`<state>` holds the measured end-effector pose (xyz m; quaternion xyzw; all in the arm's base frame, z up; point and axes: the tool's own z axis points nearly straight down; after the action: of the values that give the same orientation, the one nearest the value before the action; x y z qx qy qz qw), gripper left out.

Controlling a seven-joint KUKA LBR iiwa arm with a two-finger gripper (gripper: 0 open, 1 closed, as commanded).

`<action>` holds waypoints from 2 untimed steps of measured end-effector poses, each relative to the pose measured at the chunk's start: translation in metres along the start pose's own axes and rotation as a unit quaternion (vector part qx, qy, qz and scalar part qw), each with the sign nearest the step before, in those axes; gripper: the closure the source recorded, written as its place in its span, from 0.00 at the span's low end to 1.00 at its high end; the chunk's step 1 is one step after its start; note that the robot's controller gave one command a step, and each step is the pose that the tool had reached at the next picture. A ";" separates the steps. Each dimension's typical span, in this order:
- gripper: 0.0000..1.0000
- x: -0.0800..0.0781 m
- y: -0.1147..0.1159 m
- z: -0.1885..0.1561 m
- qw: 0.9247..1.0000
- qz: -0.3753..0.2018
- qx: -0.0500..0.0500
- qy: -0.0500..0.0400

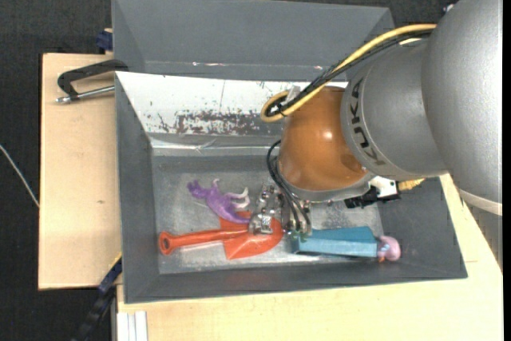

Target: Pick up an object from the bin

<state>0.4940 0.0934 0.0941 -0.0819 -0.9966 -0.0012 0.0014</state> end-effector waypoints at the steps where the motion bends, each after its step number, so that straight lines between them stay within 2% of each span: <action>1: 1.00 0.000 0.000 0.000 1.000 0.000 0.000 0.000; 2: 1.00 0.002 -0.005 -0.048 1.000 0.003 0.001 0.001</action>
Offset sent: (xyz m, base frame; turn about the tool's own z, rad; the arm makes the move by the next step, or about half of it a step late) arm -0.0037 -0.0121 0.1312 0.0171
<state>0.4910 0.0885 0.1420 -0.0851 -0.9964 0.0000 0.0020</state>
